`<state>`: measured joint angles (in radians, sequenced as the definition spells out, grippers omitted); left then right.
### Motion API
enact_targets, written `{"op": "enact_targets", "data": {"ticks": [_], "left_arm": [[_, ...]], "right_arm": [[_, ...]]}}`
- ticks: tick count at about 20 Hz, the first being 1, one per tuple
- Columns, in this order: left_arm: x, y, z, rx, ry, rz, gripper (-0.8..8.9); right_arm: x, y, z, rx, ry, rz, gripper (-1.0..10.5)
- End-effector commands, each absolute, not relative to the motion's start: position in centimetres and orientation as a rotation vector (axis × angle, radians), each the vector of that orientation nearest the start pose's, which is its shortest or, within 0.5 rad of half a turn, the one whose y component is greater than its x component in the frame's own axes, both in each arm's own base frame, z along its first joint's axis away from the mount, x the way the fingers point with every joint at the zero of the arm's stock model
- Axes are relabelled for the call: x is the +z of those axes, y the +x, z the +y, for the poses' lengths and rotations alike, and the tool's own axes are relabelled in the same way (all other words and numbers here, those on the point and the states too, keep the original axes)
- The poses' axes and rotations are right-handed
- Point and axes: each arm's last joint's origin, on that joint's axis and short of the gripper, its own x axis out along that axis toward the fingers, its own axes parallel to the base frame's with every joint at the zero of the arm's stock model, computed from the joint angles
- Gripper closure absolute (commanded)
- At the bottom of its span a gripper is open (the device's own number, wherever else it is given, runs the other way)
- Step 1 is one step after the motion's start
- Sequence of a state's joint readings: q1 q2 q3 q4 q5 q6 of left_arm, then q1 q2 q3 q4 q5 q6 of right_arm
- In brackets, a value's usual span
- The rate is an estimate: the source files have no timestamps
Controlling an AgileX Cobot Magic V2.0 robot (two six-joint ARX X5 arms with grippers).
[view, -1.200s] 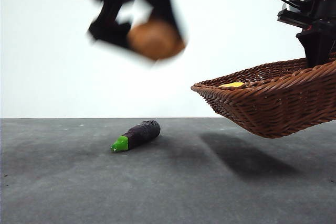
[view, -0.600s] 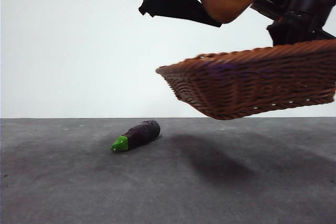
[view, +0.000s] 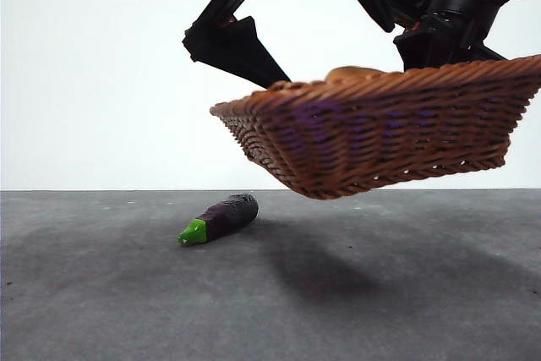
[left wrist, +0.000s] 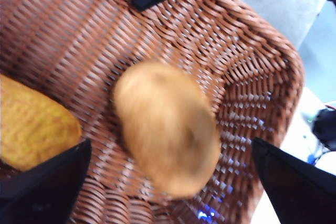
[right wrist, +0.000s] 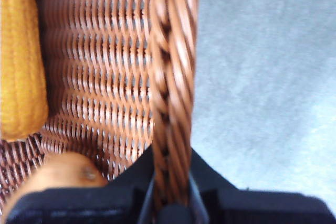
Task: Help me put the vegetables on the table into the basket
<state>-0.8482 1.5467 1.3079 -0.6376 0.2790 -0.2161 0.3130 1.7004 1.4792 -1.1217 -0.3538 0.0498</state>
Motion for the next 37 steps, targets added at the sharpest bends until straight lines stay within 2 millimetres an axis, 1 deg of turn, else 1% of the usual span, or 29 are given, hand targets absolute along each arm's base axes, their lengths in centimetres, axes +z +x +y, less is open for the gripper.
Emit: {"op": "enact_targets", "data": {"ticks": [1, 2, 5, 8, 9, 11, 12, 14, 16, 18, 21, 23, 27, 30, 31, 32, 35, 36, 37], "left_arm": [[29.0, 20.9, -25.1, -0.999, 0.116, 0.992, 2.42], [29.2, 21.1, -24.7, -0.998, 0.125, 0.984, 2.43], [30.3, 22.5, -23.1, -0.952, 0.138, 0.990, 2.43], [31.7, 24.6, -20.7, -0.764, 0.202, 0.936, 2.43], [32.0, 25.5, -19.9, -0.724, 0.199, 0.918, 2.43], [31.5, 27.2, -18.3, -0.679, 0.170, 0.915, 2.43], [30.9, 28.3, -18.0, -0.662, 0.175, 0.916, 2.43], [30.0, 30.3, -17.9, -0.646, 0.199, 0.922, 2.42], [29.2, 32.6, -18.8, -0.619, 0.245, 0.928, 2.42], [28.2, 35.2, -19.7, -0.596, 0.255, 0.964, 2.43], [25.9, 38.7, -20.9, -0.571, 0.241, 1.011, 2.43], [24.2, 40.1, -21.3, -0.557, 0.237, 1.038, 2.51], [20.8, 41.6, -21.3, -0.524, 0.228, 1.112, 2.51], [19.8, 41.9, -21.2, -0.514, 0.225, 1.135, 2.55], [19.6, 42.0, -21.2, -0.511, 0.224, 1.142, 3.02], [19.2, 42.0, -21.2, -0.509, 0.226, 1.156, 3.87], [18.0, 42.1, -21.2, -0.512, 0.242, 1.194, 4.01], [17.8, 42.1, -21.2, -0.511, 0.242, 1.196, 4.29], [17.9, 42.1, -21.2, -0.509, 0.243, 1.188, 5.40]], "right_arm": [[27.9, 30.9, 11.0, 0.509, 0.066, 1.375, 9.5], [27.9, 30.9, 10.7, 0.497, 0.064, 1.375, 9.5], [27.8, 31.4, 8.8, 0.436, 0.087, 1.381, 9.5], [27.8, 31.7, 6.1, 0.383, 0.123, 1.397, 9.5], [27.7, 31.8, 5.4, 0.368, 0.134, 1.404, 9.5], [27.7, 31.8, 4.0, 0.346, 0.148, 1.415, 9.5], [27.7, 31.8, 3.5, 0.332, 0.159, 1.417, 9.5], [27.7, 31.9, 2.7, 0.314, 0.174, 1.413, 9.5], [27.7, 31.9, 2.2, 0.306, 0.179, 1.412, 9.5], [27.7, 31.9, 2.1, 0.304, 0.181, 1.413, 9.5], [27.7, 31.9, 1.9, 0.305, 0.178, 1.414, 9.5], [27.7, 31.9, 1.9, 0.305, 0.179, 1.415, 9.5], [27.7, 31.9, 1.9, 0.307, 0.176, 1.410, 9.5], [27.7, 31.9, 1.9, 0.313, 0.169, 1.404, 9.5], [27.7, 31.9, 1.9, 0.313, 0.168, 1.403, 9.5], [27.7, 31.9, 1.9, 0.313, 0.168, 1.403, 9.5], [27.7, 32.0, 1.9, 0.320, 0.159, 1.399, 9.5], [27.7, 32.0, 1.9, 0.321, 0.159, 1.398, 9.5], [27.7, 32.0, 1.9, 0.320, 0.159, 1.398, 9.5]]}}
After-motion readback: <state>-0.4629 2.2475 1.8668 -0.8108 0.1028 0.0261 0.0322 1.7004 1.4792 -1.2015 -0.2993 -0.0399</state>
